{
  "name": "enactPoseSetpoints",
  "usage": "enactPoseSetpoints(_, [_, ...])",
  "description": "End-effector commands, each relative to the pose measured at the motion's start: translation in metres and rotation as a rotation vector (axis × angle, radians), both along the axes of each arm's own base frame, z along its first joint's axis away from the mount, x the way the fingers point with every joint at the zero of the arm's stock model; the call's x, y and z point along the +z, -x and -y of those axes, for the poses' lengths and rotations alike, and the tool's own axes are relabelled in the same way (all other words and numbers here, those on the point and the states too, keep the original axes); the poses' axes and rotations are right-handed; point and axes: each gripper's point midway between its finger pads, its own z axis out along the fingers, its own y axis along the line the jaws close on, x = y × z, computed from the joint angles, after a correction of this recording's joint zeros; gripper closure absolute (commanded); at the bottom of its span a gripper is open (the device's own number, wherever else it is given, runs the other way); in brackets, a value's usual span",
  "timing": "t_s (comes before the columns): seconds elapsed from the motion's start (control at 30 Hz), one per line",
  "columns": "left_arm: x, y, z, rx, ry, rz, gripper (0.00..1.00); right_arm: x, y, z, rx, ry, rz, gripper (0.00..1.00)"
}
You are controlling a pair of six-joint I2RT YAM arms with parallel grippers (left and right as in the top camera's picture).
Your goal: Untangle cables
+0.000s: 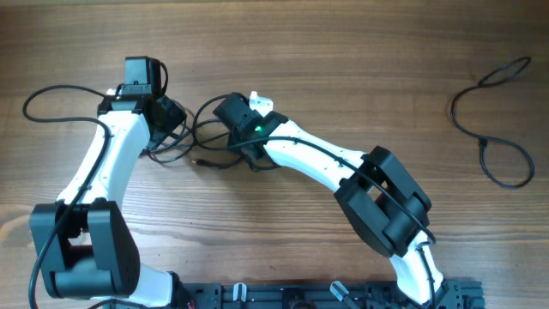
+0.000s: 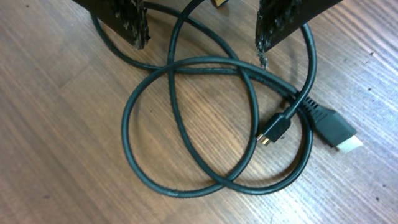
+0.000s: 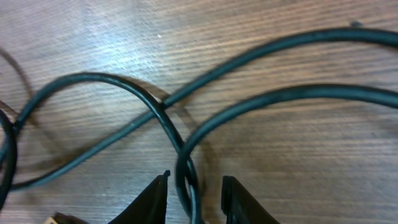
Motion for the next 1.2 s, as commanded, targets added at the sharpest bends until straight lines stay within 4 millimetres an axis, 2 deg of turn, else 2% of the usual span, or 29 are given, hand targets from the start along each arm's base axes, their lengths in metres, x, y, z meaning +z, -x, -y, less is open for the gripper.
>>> enactPoseSetpoints(0.0, [-0.008, 0.000, 0.009, -0.012, 0.045, -0.007, 0.43, -0.006, -0.009, 0.003, -0.026, 0.027, 0.048, 0.69])
enactPoseSetpoints(0.13, [-0.008, 0.000, 0.015, -0.024, 0.072, -0.008, 0.43, -0.004, -0.015, 0.008, -0.046, 0.051, 0.084, 0.69])
enactPoseSetpoints(0.33, [-0.008, 0.000, 0.015, -0.024, 0.072, -0.008, 0.43, -0.027, -0.013, 0.010, -0.044, 0.080, 0.057, 0.67])
enactPoseSetpoints(0.47, [-0.008, 0.000, 0.015, -0.025, 0.072, -0.007, 0.43, -0.031, -0.017, 0.009, -0.043, 0.073, 0.066, 0.64])
enactPoseSetpoints(0.5, [-0.008, 0.000, 0.015, -0.026, 0.072, -0.007, 0.43, -0.031, -0.018, 0.009, -0.041, 0.073, 0.069, 0.69])
enactPoseSetpoints(0.6, [-0.008, 0.000, 0.015, -0.026, 0.072, -0.007, 0.43, -0.028, -0.020, 0.010, 0.020, 0.098, 0.085, 0.96])
enactPoseSetpoints(0.63, [-0.008, 0.000, 0.015, -0.026, 0.072, -0.007, 0.43, -0.026, -0.021, 0.010, 0.049, 0.108, 0.094, 0.96])
enactPoseSetpoints(0.7, [-0.008, 0.000, 0.015, -0.026, 0.072, -0.007, 0.43, -0.013, -0.025, 0.012, 0.104, 0.123, 0.121, 0.96])
enactPoseSetpoints(0.77, [-0.008, 0.000, 0.015, -0.026, 0.072, -0.007, 0.43, 0.010, -0.029, 0.014, 0.116, 0.109, 0.151, 0.96])
enactPoseSetpoints(0.9, [-0.008, -0.001, 0.015, -0.026, 0.072, -0.004, 0.43, 0.068, -0.031, 0.007, 0.202, 0.024, 0.223, 0.96])
enactPoseSetpoints(1.03, [-0.008, -0.001, 0.015, -0.026, 0.072, -0.004, 0.43, 0.117, -0.017, -0.012, 0.422, -0.056, 0.302, 0.96])
enactPoseSetpoints(1.17, [-0.008, -0.001, 0.023, -0.043, 0.116, -0.003, 0.46, 0.141, 0.010, -0.039, 0.744, -0.158, 0.358, 0.96])
